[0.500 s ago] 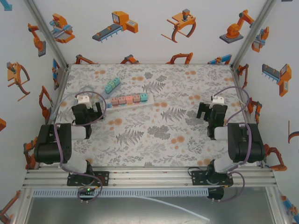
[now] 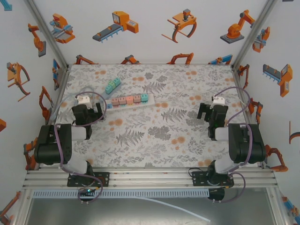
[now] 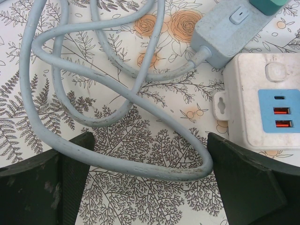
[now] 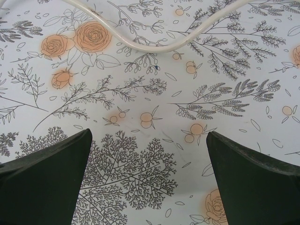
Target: Pull the plug off the socket
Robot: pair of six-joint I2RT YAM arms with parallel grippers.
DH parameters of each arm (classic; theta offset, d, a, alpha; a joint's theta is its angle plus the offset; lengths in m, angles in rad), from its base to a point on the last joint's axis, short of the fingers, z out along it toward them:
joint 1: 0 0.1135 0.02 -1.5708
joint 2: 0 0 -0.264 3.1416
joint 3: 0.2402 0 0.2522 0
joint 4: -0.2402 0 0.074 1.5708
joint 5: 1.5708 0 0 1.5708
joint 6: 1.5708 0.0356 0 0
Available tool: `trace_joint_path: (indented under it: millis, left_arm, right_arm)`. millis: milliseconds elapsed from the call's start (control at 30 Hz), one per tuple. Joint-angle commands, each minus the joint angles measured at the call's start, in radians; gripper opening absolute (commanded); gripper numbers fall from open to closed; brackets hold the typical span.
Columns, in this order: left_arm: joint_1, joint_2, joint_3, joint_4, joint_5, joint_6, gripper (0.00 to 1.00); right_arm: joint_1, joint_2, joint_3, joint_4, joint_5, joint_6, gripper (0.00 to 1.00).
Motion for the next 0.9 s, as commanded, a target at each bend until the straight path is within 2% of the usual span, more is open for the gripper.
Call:
trace_joint_path:
  millis: [0,333,467,567,667,700,800,867]
  left_arm:
    - [-0.001,-0.006,0.02,0.026,0.013,0.003,0.97]
    - [-0.004,-0.007,0.017,0.034,0.008,0.005,0.97]
    - [-0.029,-0.032,-0.005,0.06,-0.019,0.027,0.97]
    - [-0.048,-0.124,-0.044,0.051,-0.102,0.017,0.97]
    - [-0.059,-0.302,-0.023,-0.18,-0.221,-0.074,0.97]
    - [-0.062,-0.368,0.001,-0.282,-0.25,-0.122,0.97]
    - [-0.101,-0.48,0.094,-0.534,-0.348,-0.248,0.97]
    - [-0.127,-0.518,0.149,-0.64,-0.33,-0.321,0.97]
  right_arm:
    - [-0.005,-0.002,0.016,0.038,-0.005,-0.011,0.99]
    - [-0.005,-0.009,-0.007,0.073,0.005,-0.007,0.99]
    - [-0.004,-0.09,-0.023,0.045,0.068,0.015,0.99]
    - [-0.004,-0.255,0.011,-0.178,0.094,0.063,0.99]
    - [-0.004,-0.406,0.095,-0.482,0.072,0.179,0.99]
    - [-0.004,-0.447,0.128,-0.577,0.05,0.223,0.96]
    - [0.006,-0.498,0.244,-0.789,-0.118,0.284,0.91]
    - [0.036,-0.478,0.337,-0.896,-0.201,0.296,0.91]
